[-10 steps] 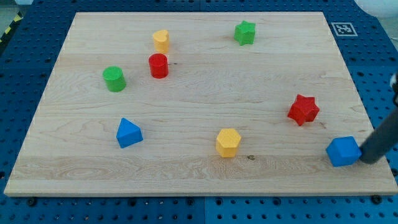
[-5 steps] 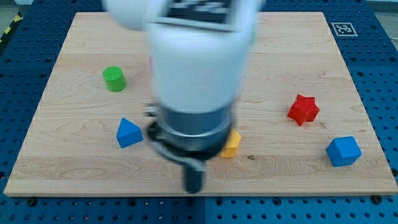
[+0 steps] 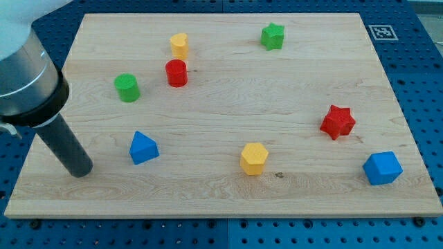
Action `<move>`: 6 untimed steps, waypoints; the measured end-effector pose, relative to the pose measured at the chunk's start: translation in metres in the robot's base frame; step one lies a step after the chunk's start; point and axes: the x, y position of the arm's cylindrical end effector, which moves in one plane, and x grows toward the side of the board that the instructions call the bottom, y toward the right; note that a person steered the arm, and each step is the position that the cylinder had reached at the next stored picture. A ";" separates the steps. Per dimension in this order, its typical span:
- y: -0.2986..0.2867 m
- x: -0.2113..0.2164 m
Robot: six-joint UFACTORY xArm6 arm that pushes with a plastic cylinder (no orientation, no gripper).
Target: Push the blue triangle towards bottom center
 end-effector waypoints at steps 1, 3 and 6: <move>0.026 -0.031; 0.052 -0.035; 0.115 -0.021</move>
